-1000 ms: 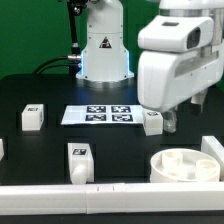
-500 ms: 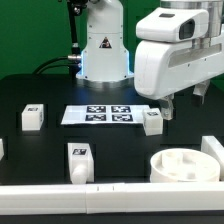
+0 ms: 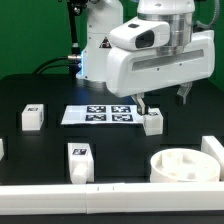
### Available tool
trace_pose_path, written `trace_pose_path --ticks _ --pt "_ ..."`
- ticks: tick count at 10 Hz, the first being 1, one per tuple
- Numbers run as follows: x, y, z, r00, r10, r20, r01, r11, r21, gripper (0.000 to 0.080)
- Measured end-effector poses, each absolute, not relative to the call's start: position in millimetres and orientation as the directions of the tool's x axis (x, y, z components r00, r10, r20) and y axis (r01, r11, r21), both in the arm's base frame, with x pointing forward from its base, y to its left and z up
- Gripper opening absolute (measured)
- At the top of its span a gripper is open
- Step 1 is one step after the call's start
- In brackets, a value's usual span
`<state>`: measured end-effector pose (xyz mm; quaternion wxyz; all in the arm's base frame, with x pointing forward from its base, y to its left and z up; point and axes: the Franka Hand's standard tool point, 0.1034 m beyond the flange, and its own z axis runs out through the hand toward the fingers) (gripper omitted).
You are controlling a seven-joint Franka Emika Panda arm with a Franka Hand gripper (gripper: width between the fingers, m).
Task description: Assemble stool
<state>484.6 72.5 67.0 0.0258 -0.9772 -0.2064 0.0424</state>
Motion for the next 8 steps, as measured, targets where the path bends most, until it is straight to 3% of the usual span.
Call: trace_pose_path --ticks 2,5,8 --pt "480 79 67.6 0.890 0.404 -0.213 0.390 -0.915 -0.104 0.0649" --pt "458 84 61.7 0.852 0.161 -0.498 0.150 -0.987 -0.061 0.0649" --pt "457 85 56.7 0.748 0.176 -0.639 0.162 -0.983 -0.081 0.0649"
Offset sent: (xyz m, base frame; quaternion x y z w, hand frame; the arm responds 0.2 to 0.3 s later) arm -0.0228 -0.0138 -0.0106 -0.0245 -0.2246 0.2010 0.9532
